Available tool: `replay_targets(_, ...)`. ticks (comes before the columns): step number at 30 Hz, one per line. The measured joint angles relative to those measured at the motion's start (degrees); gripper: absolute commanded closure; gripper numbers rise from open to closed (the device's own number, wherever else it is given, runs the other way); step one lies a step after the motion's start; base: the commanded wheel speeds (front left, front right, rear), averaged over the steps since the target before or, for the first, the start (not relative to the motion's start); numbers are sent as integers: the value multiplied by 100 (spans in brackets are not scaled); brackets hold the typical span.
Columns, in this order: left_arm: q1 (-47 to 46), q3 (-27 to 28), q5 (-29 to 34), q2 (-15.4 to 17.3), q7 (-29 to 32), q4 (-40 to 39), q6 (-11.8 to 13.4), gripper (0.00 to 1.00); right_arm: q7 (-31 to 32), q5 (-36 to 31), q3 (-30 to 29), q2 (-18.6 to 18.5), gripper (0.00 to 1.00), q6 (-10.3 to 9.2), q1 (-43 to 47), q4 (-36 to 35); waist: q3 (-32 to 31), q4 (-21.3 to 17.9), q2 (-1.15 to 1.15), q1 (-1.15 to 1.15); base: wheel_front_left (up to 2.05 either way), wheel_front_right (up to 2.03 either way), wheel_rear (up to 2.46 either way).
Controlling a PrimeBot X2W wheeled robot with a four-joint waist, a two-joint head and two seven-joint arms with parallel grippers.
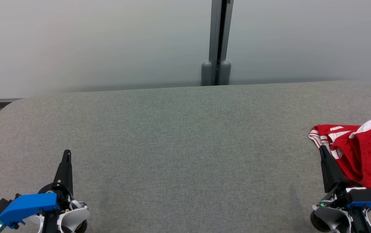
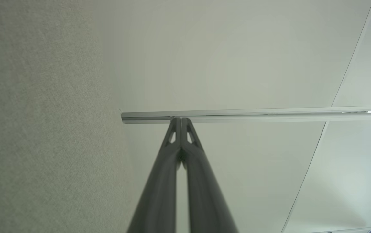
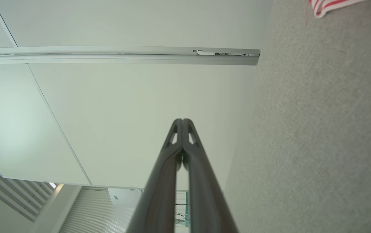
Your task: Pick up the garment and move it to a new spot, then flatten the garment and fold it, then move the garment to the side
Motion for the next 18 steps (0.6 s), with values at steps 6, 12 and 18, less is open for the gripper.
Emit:
replay_targets(6, 0, 1, 0, 0, 0, 0, 0, 100, 0, 0, 0, 0, 100, -1, 1, 0, 0, 0, 0, 0, 0, 0, 0)
replay_targets(12, 0, 1, 0, 0, 0, 0, 0, 100, 0, 0, 0, 0, 100, -1, 2, -1, 0, 0, 0, 0, 0, 0, 0)
replay_targets(18, 0, 1, 0, 0, 0, 0, 0, 100, 0, 0, 0, 0, 100, -1, 2, -1, 0, 0, 0, 0, 0, 0, 0)
